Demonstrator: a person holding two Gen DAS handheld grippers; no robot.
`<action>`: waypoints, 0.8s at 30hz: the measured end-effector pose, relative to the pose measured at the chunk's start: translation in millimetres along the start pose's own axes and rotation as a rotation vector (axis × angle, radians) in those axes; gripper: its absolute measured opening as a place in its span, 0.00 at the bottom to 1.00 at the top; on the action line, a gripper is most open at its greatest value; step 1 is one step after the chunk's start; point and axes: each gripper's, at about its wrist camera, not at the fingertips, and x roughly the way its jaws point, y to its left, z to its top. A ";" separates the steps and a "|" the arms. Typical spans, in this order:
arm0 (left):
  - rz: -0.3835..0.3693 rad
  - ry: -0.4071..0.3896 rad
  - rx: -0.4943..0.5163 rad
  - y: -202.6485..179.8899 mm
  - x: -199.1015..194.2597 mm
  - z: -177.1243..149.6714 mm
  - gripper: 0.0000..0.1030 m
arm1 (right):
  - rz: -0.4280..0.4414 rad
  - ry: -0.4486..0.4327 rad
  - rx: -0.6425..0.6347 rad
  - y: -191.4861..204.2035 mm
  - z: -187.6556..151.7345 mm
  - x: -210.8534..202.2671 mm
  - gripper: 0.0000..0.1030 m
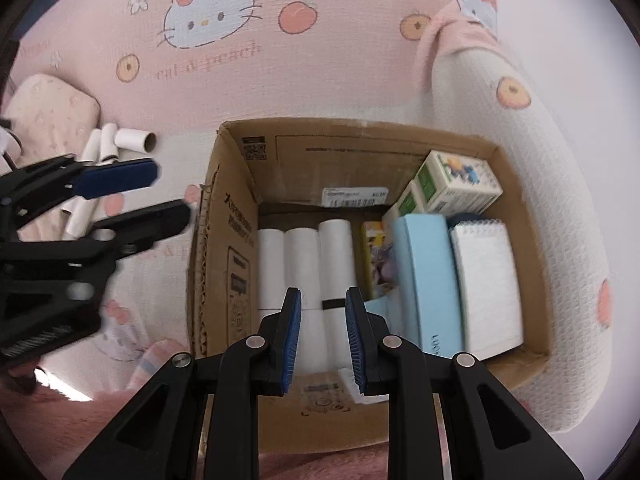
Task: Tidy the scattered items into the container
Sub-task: 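Withdraw both open tools from the box back toward the tube pile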
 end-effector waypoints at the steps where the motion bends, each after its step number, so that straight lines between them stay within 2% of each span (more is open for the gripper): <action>1: 0.017 -0.012 -0.006 5.7 -5.0 -1.3 0.49 | -0.014 -0.003 0.017 -0.2 2.3 -1.9 0.18; 3: 0.042 -0.020 -0.031 18.3 -14.2 -5.1 0.49 | -0.014 -0.014 0.042 1.8 6.4 -5.8 0.18; 7: 0.045 -0.020 -0.133 54.6 -25.9 -17.1 0.49 | 0.030 -0.039 -0.011 26.4 17.8 -11.7 0.19; 13: 0.163 -0.028 -0.240 113.5 -55.1 -42.8 0.49 | 0.074 -0.065 -0.070 65.5 36.2 -11.6 0.19; 15: 0.190 -0.041 -0.275 129.1 -68.7 -51.3 0.49 | 0.109 -0.084 -0.083 79.3 42.7 -15.1 0.19; 21: 0.336 -0.081 -0.400 179.0 -116.3 -82.4 0.49 | 0.200 -0.147 -0.152 123.4 62.7 -27.0 0.19; 23: 0.369 -0.084 -0.433 193.4 -126.7 -94.5 0.49 | 0.248 -0.153 -0.164 138.4 69.6 -27.2 0.20; 24: 0.379 -0.083 -0.444 198.7 -129.4 -99.5 0.49 | 0.268 -0.151 -0.169 145.6 72.4 -26.9 0.25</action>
